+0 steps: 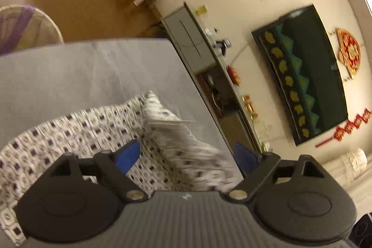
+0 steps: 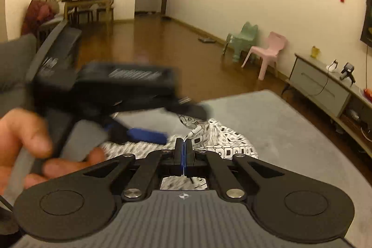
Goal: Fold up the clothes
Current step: 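Grasp the shirt end with the left gripper while the right gripper holds fabric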
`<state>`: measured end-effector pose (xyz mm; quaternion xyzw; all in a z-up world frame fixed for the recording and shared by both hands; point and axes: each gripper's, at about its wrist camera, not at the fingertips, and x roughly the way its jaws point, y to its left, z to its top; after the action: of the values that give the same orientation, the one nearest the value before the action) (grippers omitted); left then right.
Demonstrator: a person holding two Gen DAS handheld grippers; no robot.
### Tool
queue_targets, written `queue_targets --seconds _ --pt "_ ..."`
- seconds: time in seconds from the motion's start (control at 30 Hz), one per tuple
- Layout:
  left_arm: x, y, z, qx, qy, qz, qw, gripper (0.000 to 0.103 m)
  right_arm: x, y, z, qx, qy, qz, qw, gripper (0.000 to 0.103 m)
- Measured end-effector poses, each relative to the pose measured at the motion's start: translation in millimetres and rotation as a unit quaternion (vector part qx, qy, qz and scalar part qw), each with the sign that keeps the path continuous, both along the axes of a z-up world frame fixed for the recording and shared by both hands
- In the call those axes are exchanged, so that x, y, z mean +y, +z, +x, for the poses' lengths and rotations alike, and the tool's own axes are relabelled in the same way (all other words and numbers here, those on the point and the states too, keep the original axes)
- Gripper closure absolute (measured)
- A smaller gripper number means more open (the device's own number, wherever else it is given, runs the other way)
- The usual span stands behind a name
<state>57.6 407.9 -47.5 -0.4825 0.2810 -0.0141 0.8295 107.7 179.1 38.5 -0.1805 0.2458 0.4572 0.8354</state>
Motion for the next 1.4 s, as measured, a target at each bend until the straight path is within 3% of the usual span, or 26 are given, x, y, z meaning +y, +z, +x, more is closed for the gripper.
queue_targets --seconds 0.03,0.13,0.2,0.27,0.5,0.57,0.6,0.63,0.67,0.7,0.77,0.8,0.83,0.87,0.9,0.93,1.03,1.07,1.1,1.13,1.23,1.3,1.33,1.37,1.4 --pt "-2 -5 3 0.010 -0.007 -0.001 0.9999 0.016 -1 -3 -3 0.007 -0.003 0.000 1.000 0.103" --pt "0 -27 13 0.041 -0.015 -0.029 0.9986 0.044 -6 -10 -12 0.024 -0.013 0.005 1.000 0.103" --pt "1 -38 18 0.044 -0.022 -0.052 0.9975 0.074 -10 -12 -19 0.027 -0.023 0.006 0.999 0.103" --pt "1 -40 20 0.035 -0.026 -0.054 0.9976 0.097 -9 -21 -24 0.019 -0.038 0.003 0.999 0.103" --pt "9 -26 9 -0.012 -0.019 -0.059 0.9980 0.100 -26 -44 -41 -0.021 -0.086 -0.019 0.996 0.101" --pt "9 -25 7 -0.012 -0.019 -0.061 0.9979 0.100 -20 -57 -45 -0.047 -0.084 -0.048 0.994 0.069" --pt "9 -23 6 -0.015 -0.022 -0.063 0.9976 0.100 -14 -63 -47 -0.064 -0.079 -0.066 0.993 0.035" --pt "10 -19 4 -0.018 -0.024 -0.065 0.9974 0.100 -7 -70 -50 -0.087 -0.071 -0.081 0.990 0.016" --pt "10 -14 1 -0.024 -0.026 -0.064 0.9973 0.100 0 -77 -53 -0.109 -0.059 -0.092 0.988 0.015" --pt "10 -7 -2 -0.034 -0.029 -0.065 0.9969 0.100 7 -83 -55 -0.127 -0.050 -0.102 0.985 0.017" --pt "11 7 -9 -0.055 -0.030 -0.053 0.9967 0.099 21 -88 -58 -0.143 -0.040 -0.117 0.982 0.047" --pt "9 11 -11 -0.048 -0.022 -0.030 0.9982 0.091 26 -88 -58 -0.140 -0.045 -0.118 0.982 0.090" --pt "8 14 -12 -0.039 -0.013 -0.004 0.9992 0.081 29 -85 -57 -0.135 -0.053 -0.113 0.983 0.098" --pt "6 13 -11 -0.020 -0.005 0.008 0.9998 0.049 29 -82 -58 -0.134 -0.058 -0.102 0.984 0.098" --pt "6 8 -10 -0.003 -0.001 0.004 1.0000 0.026 29 -78 -61 -0.136 -0.061 -0.093 0.984 0.098" --pt "7 2 -10 0.008 0.001 -0.009 0.9999 0.024 29 -75 -63 -0.137 -0.064 -0.088 0.985 0.098" --pt "3 -8 -6 0.029 -0.005 -0.020 0.9994 0.027 27 -67 -71 -0.137 -0.064 -0.083 0.985 0.098" --pt "1 -11 -5 0.033 -0.010 -0.020 0.9992 0.041 25 -66 -74 -0.136 -0.064 -0.082 0.985 0.098" --pt "-1 -14 -1 0.037 -0.023 -0.023 0.9988 0.077 23 -64 -77 -0.134 -0.064 -0.080 0.986 0.098" --pt "-3 -17 2 0.041 -0.036 -0.027 0.9981 0.099 21 -62 -79 -0.132 -0.064 -0.078 0.986 0.098" --pt "-5 3 -11 0.019 -0.029 -0.006 0.9994 0.102 11 -53 -89 -0.122 -0.067 -0.068 0.988 0.098" --pt "1 36 -53 -0.055 -0.015 -0.019 0.9982 0.102 -4 -40 -100 -0.107 -0.075 -0.049 0.990 0.097" --pt "5 50 -77 -0.088 -0.001 -0.003 0.9961 0.102 -18 -31 -108 -0.095 -0.079 -0.032 0.992 0.095" --pt "9 54 -90 -0.084 0.024 0.034 0.9956 0.102 -36 -24 -117 -0.082 -0.080 -0.015 0.993 0.094" --pt "14 46 -89 -0.058 0.036 0.036 0.9970 0.102 -54 -22 -125 -0.068 -0.081 -0.005 0.994 0.087"
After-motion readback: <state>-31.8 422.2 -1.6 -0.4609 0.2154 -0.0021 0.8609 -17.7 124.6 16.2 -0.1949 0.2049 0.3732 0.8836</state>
